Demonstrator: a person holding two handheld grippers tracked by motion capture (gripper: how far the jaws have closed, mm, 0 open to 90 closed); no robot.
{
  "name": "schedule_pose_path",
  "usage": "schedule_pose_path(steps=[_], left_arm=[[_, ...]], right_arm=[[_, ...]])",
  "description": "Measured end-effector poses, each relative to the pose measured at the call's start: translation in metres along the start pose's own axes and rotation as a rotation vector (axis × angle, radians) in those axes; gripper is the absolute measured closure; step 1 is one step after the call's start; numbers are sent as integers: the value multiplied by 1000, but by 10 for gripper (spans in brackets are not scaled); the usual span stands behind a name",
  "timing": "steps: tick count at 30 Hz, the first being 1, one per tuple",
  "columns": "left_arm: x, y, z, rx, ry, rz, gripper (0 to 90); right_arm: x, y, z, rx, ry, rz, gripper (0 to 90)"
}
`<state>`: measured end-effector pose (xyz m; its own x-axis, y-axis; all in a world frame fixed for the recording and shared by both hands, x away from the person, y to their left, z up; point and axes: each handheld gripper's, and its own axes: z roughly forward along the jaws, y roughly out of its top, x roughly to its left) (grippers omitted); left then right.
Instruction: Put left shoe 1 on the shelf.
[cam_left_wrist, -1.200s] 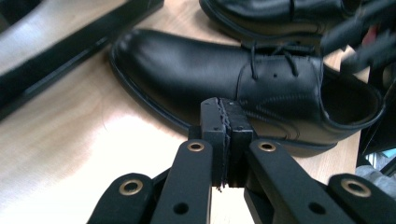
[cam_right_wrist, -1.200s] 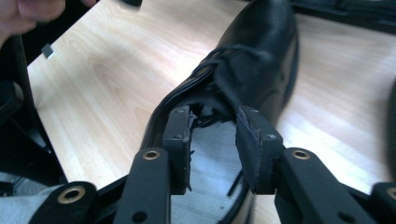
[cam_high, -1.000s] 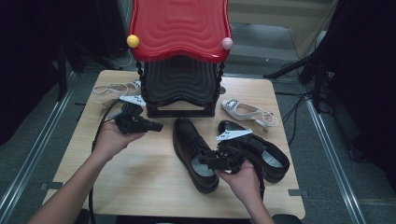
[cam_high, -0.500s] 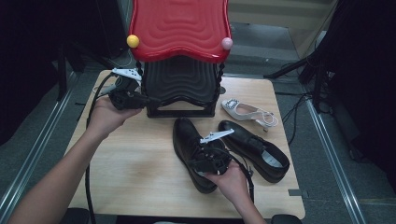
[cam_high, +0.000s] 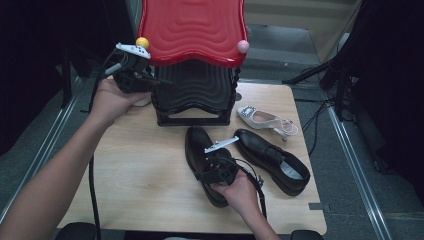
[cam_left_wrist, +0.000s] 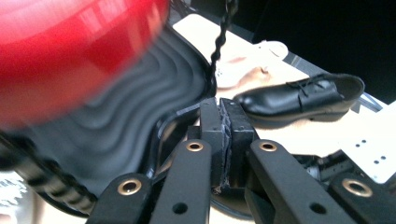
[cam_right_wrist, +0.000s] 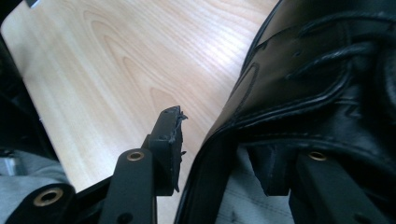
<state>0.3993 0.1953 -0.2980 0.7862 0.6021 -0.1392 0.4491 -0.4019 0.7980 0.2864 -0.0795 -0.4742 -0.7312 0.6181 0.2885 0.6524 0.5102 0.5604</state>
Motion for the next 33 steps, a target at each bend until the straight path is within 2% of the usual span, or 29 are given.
schedule_pose_path(steps=[5,8,9,13,16,17,18,19,23,25,28,33], left_arm=[[-3,25,-8,-20,23,33,892],[-5,45,-11,-32,30,39,891],[-5,45,-11,-32,30,39,891],[-5,62,-11,-53,50,36,890],[-4,70,-9,-47,69,26,887],[-1,74,-5,-42,81,14,888],[-1,74,-5,-42,81,14,888],[2,76,-3,-40,95,11,889],[6,78,-1,-30,112,-5,890],[10,80,-1,-28,120,-21,892],[12,81,-1,-25,125,-29,892],[15,82,2,-24,120,-35,891]], right_arm=[[1,4,1,9,-10,8,582],[-1,6,4,22,-21,32,654],[-2,5,5,24,-4,41,674],[-5,3,4,23,31,54,723],[-8,3,3,21,42,76,787],[-11,2,2,16,63,95,799],[-11,2,2,16,63,95,799],[-14,2,1,15,82,118,820],[-16,3,-3,15,83,109,839],[-20,3,-10,2,90,127,851],[-25,3,-16,-6,105,145,854],[-31,2,-25,-21,102,146,867]])
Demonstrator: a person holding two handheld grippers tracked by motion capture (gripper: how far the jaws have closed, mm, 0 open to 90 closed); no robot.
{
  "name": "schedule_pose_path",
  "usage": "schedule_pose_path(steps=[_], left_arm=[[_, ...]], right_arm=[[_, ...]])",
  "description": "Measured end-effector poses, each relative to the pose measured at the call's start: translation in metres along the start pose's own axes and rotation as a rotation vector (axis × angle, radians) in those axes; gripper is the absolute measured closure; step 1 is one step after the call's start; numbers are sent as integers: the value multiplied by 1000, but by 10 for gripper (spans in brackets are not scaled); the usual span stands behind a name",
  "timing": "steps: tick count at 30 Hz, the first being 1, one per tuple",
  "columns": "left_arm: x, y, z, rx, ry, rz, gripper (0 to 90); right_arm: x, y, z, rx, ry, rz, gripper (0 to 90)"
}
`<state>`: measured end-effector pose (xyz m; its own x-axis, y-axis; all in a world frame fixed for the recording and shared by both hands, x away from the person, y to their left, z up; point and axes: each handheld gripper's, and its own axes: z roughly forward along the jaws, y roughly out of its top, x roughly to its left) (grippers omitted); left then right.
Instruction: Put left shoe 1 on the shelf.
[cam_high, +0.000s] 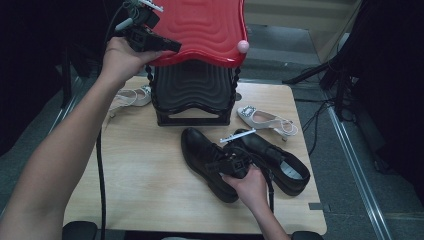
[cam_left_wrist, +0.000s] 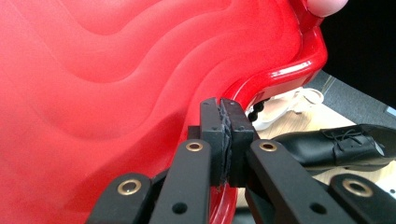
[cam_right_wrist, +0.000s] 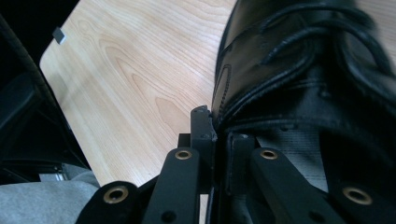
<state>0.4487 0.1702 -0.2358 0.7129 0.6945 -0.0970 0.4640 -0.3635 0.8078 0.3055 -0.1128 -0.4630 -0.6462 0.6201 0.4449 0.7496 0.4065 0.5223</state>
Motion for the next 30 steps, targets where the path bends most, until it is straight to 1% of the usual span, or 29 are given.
schedule_pose_path(steps=[2,4,6,8,10,11,12,14,15,16,22,26,27,28,29,30], left_arm=[[1,0,1,-4,-8,1,891],[2,0,2,-5,-9,-4,891],[4,0,3,0,-10,-9,891],[4,0,3,2,-8,-12,891],[5,-1,3,4,-5,-12,891],[5,-1,3,5,-5,-10,891],[5,-1,3,4,-5,-10,891],[5,-1,3,5,-4,-9,892],[5,-1,3,4,-4,-10,892],[5,-1,3,4,-2,-13,892],[5,0,3,11,-2,-14,894],[5,0,4,13,0,-14,896],[5,0,4,16,3,-13,896],[5,0,4,17,4,-11,896],[5,0,4,16,4,-11,897],[5,0,4,17,5,-11,899]], right_arm=[[-1,0,-2,-10,4,4,869],[-3,1,-7,-18,10,4,871],[-2,3,-13,-23,18,5,872],[-1,5,-15,-25,19,2,872],[-1,7,-19,-33,34,5,872],[0,10,-24,-48,50,4,872],[0,10,-24,-48,50,4,872],[2,13,-31,-60,64,0,872],[6,16,-37,-69,66,-7,873],[6,16,-37,-69,66,-7,873],[14,29,-55,-98,87,-23,872],[17,36,-61,-101,80,-31,872],[19,44,-64,-106,73,-38,872],[19,44,-64,-106,73,-38,872],[20,47,-66,-111,67,-42,872],[23,55,-68,-116,58,-53,872]])
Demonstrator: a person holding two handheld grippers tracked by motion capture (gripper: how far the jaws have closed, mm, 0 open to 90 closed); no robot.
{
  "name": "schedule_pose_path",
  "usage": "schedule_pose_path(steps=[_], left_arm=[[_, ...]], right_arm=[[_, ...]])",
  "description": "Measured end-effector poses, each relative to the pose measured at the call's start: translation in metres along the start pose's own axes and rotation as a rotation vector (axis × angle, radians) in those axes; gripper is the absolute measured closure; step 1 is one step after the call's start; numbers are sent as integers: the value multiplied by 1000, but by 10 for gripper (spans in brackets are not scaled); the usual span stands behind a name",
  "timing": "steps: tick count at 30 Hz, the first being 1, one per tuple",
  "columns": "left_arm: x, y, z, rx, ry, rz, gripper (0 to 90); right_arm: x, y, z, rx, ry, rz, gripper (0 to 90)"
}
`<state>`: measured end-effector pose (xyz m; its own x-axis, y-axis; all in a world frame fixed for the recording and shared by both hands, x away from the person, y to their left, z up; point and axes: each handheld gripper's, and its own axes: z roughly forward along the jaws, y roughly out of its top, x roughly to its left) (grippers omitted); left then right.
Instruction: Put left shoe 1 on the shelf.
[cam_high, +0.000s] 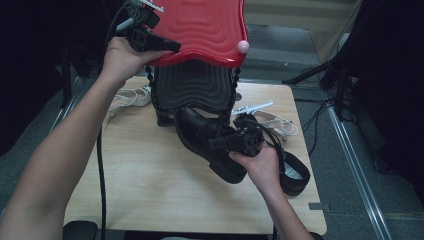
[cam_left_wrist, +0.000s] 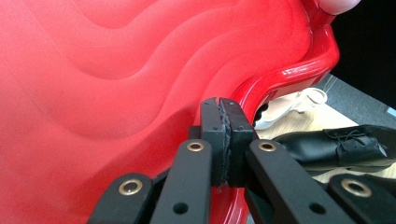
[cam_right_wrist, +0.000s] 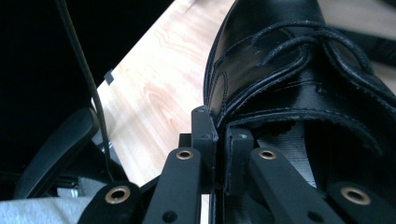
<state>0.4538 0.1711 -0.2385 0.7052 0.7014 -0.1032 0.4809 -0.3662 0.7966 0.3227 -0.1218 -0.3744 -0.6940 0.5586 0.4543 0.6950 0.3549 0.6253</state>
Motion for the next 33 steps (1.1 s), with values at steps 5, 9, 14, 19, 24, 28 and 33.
schedule_pose_path(steps=[5,9,14,19,24,28,33], left_arm=[[1,0,0,0,-6,-6,900],[1,-1,-1,-3,-12,-11,900],[1,-1,-1,-4,-19,-15,900],[2,0,-2,3,-20,-17,900],[2,0,-2,10,-18,-16,900],[2,0,-2,12,-17,-15,900],[2,0,-3,12,-20,-12,900]], right_arm=[[2,18,1,-20,-30,-24,871],[-4,39,10,-58,-60,-30,872],[-14,57,26,-104,-108,-33,872],[-23,68,47,-166,-184,-74,873],[-21,76,60,-199,-217,-96,873],[-17,87,75,-224,-257,-122,872],[-18,98,89,-264,-272,-119,872]])
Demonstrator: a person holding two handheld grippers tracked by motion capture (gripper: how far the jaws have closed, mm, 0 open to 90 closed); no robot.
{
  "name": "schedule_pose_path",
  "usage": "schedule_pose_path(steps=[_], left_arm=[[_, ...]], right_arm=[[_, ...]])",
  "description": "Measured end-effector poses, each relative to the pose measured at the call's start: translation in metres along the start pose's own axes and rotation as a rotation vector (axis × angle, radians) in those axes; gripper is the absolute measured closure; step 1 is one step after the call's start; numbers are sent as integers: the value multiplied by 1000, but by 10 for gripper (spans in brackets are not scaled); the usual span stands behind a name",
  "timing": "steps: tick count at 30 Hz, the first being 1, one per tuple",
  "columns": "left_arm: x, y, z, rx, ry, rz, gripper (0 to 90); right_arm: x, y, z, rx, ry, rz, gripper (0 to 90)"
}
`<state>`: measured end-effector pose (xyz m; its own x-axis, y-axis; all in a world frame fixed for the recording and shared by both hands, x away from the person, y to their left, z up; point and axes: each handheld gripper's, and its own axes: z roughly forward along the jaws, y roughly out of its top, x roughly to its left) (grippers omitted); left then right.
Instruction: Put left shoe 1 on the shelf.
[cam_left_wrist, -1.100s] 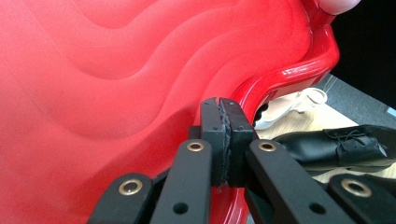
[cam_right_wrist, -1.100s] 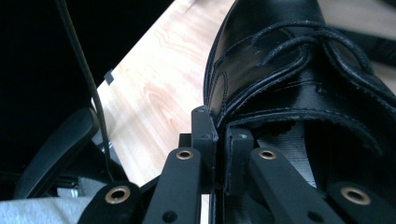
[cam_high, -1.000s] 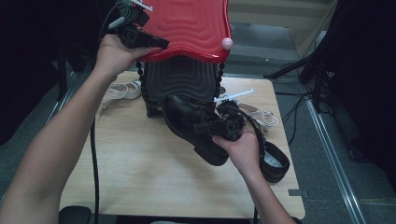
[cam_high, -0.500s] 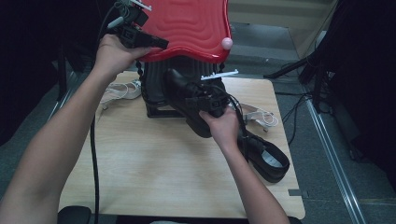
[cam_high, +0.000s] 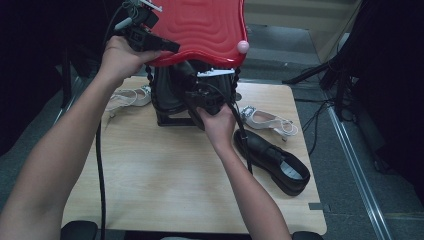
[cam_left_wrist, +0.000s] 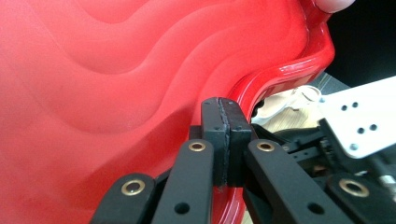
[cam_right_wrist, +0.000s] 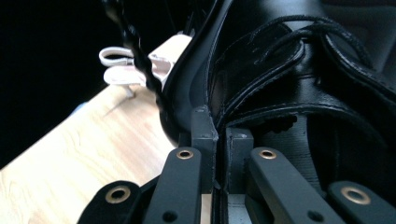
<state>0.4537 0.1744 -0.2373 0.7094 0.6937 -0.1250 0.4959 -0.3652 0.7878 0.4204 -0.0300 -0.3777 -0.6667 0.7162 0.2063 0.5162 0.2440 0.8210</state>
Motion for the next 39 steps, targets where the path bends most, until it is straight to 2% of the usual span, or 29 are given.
schedule_pose_path(steps=[4,7,11,13,19,21,24,28,30,32,35,37,39], left_arm=[[0,1,0,6,-2,1,900],[1,0,0,5,-4,2,900],[0,1,0,4,-1,-1,900],[0,0,0,2,0,-6,900],[0,0,0,0,5,-6,900],[-1,0,1,-6,8,-8,900],[-1,0,1,-8,8,-6,900],[-1,0,1,-5,12,-8,900],[-1,0,1,-6,12,-5,900],[-1,0,1,-6,12,-5,900],[-1,0,1,-1,16,-3,900],[-1,0,1,0,20,-2,900],[-1,0,1,1,20,-6,900]], right_arm=[[2,4,10,-56,2,13,871],[3,6,14,-72,-10,1,864],[9,7,22,-65,-41,-51,848],[14,6,28,-40,-51,-60,824],[16,5,32,-17,-17,-28,770],[17,4,33,-6,-24,-38,755],[16,4,32,-5,-1,-10,703],[15,5,28,-14,6,-20,667],[13,4,24,-19,12,-21,693],[11,4,21,-5,33,2,692],[10,3,20,5,46,1,762],[10,5,19,10,37,8,831],[8,7,19,7,31,19,860]])
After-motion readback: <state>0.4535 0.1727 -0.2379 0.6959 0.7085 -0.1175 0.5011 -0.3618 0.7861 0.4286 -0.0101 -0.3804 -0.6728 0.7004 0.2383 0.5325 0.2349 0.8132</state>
